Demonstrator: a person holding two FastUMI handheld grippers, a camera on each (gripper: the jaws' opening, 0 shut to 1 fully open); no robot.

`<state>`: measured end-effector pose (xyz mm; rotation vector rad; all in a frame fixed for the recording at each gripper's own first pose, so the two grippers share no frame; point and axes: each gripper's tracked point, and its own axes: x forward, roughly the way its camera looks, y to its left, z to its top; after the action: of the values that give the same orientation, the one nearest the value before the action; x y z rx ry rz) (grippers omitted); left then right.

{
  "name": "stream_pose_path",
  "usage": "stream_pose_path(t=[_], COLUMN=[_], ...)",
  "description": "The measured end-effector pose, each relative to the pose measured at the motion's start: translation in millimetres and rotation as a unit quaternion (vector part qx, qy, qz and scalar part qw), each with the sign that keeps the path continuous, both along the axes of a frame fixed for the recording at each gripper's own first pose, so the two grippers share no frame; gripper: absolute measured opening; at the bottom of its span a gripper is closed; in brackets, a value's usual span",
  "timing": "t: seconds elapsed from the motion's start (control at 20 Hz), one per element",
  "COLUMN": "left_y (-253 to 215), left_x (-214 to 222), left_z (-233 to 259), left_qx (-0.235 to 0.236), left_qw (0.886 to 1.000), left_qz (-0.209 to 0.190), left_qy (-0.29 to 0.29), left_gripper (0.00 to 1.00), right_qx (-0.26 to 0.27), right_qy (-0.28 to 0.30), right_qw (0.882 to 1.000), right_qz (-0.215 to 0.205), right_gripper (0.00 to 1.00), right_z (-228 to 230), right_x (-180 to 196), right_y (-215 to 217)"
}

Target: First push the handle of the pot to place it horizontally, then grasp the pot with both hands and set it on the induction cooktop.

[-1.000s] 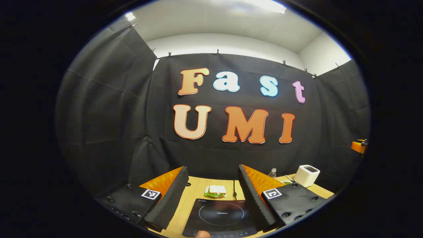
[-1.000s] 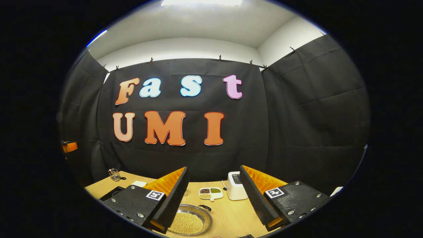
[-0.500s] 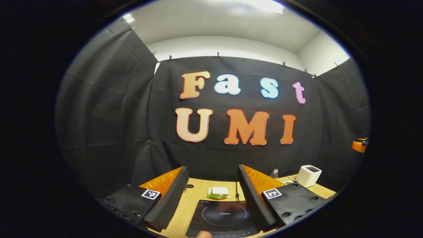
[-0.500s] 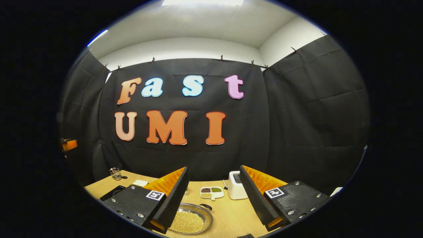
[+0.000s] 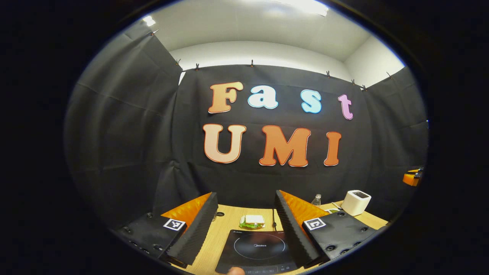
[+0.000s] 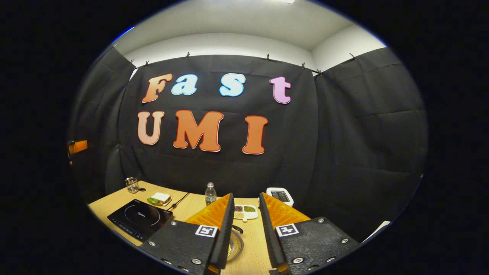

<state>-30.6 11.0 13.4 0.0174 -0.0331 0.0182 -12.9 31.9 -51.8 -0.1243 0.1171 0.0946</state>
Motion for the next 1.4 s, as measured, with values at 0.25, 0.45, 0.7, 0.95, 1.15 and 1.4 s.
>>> stream_pose_path(t=[0.25,0.45,0.7,0.95,1.15,1.4], left_y=[1,3,6,11,14,20], left_x=[-1,-1,-2,-2,-2,-1], left_z=[-3,-3,-8,-12,-14,-23], left_qx=[-0.004,0.000,-0.005,-0.006,-0.007,-0.006], left_qw=[1.000,1.000,1.000,1.000,1.000,1.000], left_qz=[-0.001,0.000,0.000,0.002,0.003,0.005], left_qy=[0.004,0.003,0.008,0.012,0.014,0.022], left_gripper=[0.97,0.97,0.97,0.97,0.97,0.97], right_qx=[0.007,0.025,0.025,0.033,0.026,0.026], right_qy=[0.048,0.096,0.145,0.182,0.217,0.245], right_qw=[0.999,0.994,0.988,0.981,0.973,0.965], right_qz=[0.025,0.042,0.049,0.061,0.073,0.088], right_gripper=[0.16,0.00,0.00,0.00,0.00,0.00], right_z=[-51,-101,-159,-205,-242,-266], right_x=[-4,-12,-31,-54,-75,-89], right_y=[21,41,55,78,94,111])
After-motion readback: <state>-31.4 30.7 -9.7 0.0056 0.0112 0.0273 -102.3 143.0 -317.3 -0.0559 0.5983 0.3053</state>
